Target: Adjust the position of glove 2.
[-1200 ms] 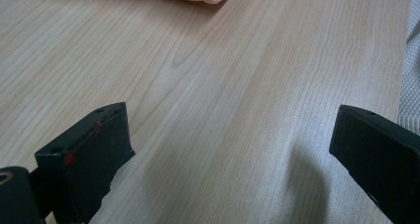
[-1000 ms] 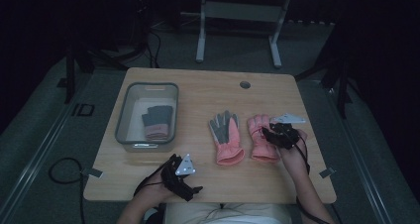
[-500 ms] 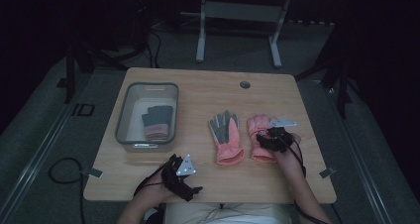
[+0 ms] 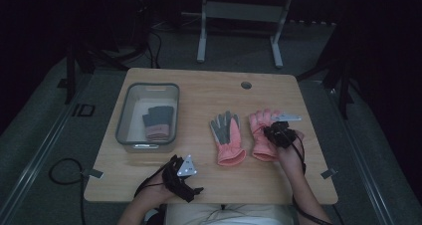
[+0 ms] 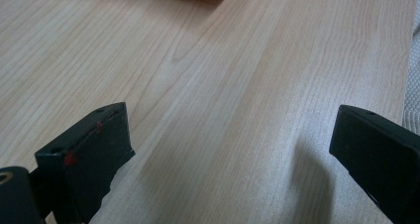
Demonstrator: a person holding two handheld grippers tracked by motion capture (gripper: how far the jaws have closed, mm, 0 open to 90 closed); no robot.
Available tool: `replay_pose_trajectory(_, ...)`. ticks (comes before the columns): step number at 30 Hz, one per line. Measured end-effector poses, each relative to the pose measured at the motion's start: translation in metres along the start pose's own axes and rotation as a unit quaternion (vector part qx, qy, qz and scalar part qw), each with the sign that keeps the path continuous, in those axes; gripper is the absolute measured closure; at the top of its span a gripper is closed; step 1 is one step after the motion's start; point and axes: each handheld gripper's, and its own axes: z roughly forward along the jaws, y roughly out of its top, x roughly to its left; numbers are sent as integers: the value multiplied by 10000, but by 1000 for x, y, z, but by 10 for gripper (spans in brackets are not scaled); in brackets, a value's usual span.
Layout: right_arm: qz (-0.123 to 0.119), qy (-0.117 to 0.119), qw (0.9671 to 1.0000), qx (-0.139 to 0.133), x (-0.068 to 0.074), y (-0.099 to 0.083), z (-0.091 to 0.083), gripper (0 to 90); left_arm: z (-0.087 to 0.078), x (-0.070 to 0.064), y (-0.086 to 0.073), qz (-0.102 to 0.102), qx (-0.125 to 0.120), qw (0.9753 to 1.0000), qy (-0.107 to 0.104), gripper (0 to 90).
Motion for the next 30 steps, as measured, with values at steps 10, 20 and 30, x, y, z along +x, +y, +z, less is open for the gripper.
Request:
replay_pose_trajectory(10, -84, 181, 9981, -575, 35, 46, -38, 861, 0, 0, 0, -16, -20, 10000, -6, 22)
replay_pose_trajectory(20, -309, 528, 9950, -784, 87, 71, -50, 859, -1, 0, 1, 26, -38, 10000, -13, 22)
replay_pose_trajectory(30, -555, 786, 9944, -445, 105, 55, -18, 855, -1, 0, 0, -2, -53, 10000, -41, 21)
